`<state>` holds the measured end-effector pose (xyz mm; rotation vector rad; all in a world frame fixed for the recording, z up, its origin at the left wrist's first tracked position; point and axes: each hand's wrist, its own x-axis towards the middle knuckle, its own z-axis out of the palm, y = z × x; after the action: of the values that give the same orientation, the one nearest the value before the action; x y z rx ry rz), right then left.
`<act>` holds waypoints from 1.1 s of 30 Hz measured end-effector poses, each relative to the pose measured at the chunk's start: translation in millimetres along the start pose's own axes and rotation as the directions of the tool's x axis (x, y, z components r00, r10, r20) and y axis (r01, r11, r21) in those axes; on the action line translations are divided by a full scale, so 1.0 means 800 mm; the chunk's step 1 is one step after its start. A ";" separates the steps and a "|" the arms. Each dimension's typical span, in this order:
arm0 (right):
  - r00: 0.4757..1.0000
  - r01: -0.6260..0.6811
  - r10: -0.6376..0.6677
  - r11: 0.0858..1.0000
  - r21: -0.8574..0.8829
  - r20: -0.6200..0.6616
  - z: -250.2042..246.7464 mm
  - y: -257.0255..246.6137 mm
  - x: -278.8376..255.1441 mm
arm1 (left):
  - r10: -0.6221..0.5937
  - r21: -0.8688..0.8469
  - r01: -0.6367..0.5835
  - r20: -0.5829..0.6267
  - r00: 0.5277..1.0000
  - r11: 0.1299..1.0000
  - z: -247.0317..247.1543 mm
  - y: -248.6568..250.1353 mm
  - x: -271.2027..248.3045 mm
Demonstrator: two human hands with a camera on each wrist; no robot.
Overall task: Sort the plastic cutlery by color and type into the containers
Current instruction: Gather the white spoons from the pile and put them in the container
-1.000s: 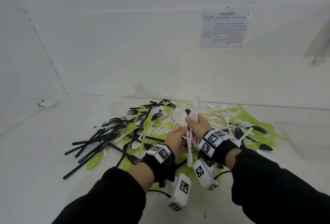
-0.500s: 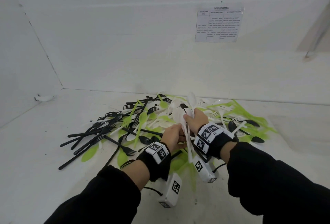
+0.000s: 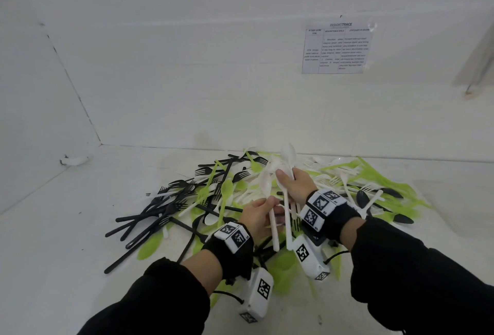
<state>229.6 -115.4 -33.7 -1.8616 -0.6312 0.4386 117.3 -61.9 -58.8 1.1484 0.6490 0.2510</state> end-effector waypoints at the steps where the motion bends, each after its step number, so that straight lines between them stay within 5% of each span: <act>1: 1.000 0.010 -0.010 1.000 0.002 -0.016 0.005 -0.002 0.001 | -0.018 0.001 0.018 0.033 0.999 1.000 -0.001 0.003 0.000; 9: 0.992 -0.107 0.095 0.979 -0.171 -0.078 0.031 0.002 0.006 | -0.004 -0.147 0.001 -0.022 1.000 0.989 0.000 0.006 0.005; 13: 0.976 -0.143 0.127 0.986 -0.086 -0.175 0.036 0.006 0.004 | -0.002 -0.205 -0.021 -0.111 0.994 0.979 -0.004 0.006 0.010; 27: 0.985 -0.144 0.152 0.986 0.087 -0.084 0.027 0.019 -0.008 | -0.021 -0.143 0.029 0.056 0.998 0.989 -0.004 0.002 0.007; 33: 0.988 -0.156 0.155 0.987 -0.032 -0.029 0.032 0.013 -0.006 | -0.002 -0.189 -0.019 -0.115 0.993 0.982 -0.008 0.005 0.021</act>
<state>213.2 -102.3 -52.8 -1.9537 -0.4801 0.5063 127.0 -47.1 -62.8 0.9582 0.7056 0.3806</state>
